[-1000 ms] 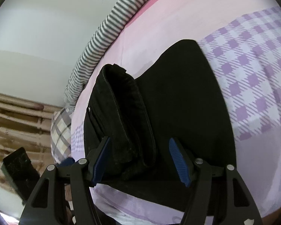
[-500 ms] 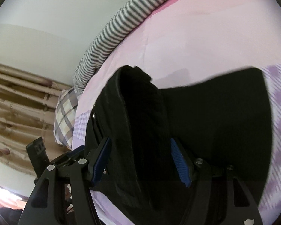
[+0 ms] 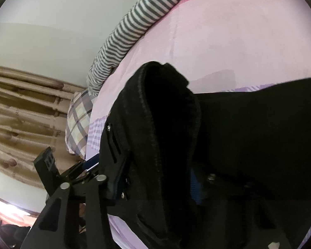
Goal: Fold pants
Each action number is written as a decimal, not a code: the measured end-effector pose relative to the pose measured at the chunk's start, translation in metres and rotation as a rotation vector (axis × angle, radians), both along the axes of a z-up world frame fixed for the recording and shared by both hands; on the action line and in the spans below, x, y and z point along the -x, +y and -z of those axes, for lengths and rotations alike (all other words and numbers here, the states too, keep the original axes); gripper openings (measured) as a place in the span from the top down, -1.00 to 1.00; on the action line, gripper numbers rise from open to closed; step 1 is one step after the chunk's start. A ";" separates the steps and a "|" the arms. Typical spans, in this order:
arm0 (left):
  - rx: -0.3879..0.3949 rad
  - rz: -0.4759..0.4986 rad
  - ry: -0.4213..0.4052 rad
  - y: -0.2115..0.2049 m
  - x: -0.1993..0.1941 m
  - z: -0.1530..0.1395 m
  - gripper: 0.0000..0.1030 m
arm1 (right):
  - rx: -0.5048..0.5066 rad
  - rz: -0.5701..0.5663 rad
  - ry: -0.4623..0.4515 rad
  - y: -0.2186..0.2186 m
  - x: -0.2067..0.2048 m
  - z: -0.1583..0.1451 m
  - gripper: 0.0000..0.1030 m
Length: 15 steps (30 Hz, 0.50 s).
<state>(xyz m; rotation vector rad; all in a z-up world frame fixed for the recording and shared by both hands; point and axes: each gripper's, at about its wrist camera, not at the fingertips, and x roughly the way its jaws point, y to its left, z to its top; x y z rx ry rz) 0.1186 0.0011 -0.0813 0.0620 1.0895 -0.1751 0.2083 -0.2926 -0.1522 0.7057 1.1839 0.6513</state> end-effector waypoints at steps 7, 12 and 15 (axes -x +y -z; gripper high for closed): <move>-0.008 -0.001 -0.012 -0.002 0.001 -0.004 0.04 | 0.112 0.054 -0.046 0.011 0.013 -0.014 0.62; 0.014 -0.007 -0.019 0.000 0.005 -0.009 0.01 | 0.152 0.108 -0.056 0.020 0.027 -0.035 0.72; 0.027 -0.016 -0.028 0.002 0.009 -0.014 0.00 | 0.173 0.116 -0.077 0.030 0.034 -0.049 0.73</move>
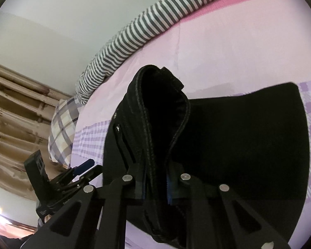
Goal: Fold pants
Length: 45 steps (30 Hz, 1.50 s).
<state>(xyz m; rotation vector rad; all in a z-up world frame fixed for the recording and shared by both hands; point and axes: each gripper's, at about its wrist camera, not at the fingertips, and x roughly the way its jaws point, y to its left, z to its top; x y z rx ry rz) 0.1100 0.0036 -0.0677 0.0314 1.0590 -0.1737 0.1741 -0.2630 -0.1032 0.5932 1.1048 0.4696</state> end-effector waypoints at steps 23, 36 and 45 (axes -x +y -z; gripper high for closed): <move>0.166 0.091 -0.065 -0.039 -0.002 -0.030 -0.10 | -0.021 0.173 -0.028 -0.066 0.032 -0.043 0.78; 0.120 0.240 -0.024 -0.094 0.004 -0.014 -0.11 | -0.025 0.298 0.113 -0.113 0.035 0.026 0.75; 0.064 0.360 0.015 -0.118 0.024 0.011 -0.16 | 0.005 0.341 0.069 -0.130 0.067 0.000 0.38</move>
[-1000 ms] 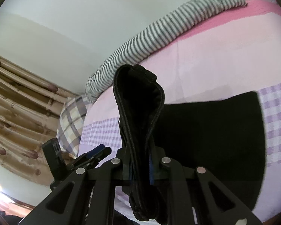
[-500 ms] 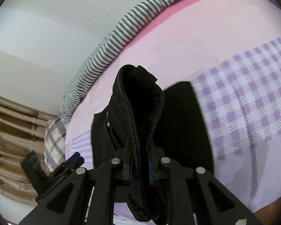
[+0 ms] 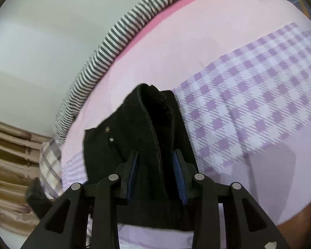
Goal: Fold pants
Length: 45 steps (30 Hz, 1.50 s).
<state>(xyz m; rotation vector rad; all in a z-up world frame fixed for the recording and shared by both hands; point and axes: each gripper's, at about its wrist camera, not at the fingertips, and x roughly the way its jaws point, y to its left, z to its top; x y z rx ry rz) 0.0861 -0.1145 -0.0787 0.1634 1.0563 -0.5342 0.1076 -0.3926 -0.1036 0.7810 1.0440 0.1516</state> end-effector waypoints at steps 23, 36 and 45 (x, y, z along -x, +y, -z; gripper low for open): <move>0.040 -0.011 0.041 0.011 0.011 0.015 -0.18 | 0.007 -0.019 -0.016 0.009 0.036 -0.003 0.78; 0.038 0.058 0.073 0.020 0.024 0.017 -0.18 | 0.051 0.030 0.033 0.008 0.064 0.024 0.83; 0.025 0.045 0.046 0.015 0.022 0.005 -0.18 | 0.102 0.041 0.011 0.004 0.052 -0.001 0.49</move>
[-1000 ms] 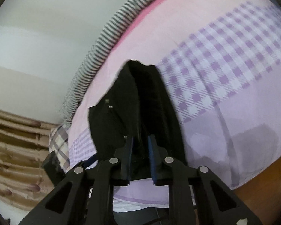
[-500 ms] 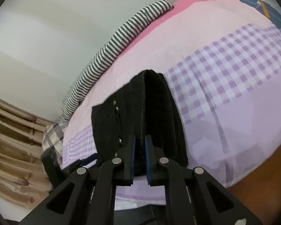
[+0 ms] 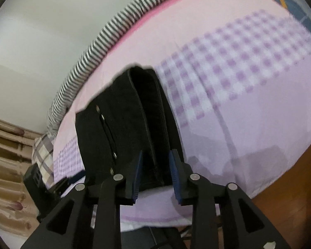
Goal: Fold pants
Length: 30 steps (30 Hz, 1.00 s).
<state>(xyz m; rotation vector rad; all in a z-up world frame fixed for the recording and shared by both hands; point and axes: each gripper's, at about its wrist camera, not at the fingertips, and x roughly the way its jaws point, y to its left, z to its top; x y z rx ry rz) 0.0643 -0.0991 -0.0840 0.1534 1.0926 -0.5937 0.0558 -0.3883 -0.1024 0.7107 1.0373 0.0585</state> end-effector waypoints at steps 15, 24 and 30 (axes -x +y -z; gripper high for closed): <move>0.010 0.081 0.024 -0.021 0.005 0.009 -0.18 | 0.120 -0.092 -0.028 0.028 -0.104 -0.009 0.81; 0.012 0.076 0.033 -0.018 -0.004 0.012 -0.18 | 0.101 -0.088 -0.005 0.022 -0.093 -0.007 0.70; 0.006 0.074 0.028 -0.021 0.001 0.013 -0.18 | 0.098 -0.126 0.010 0.037 -0.054 -0.009 0.66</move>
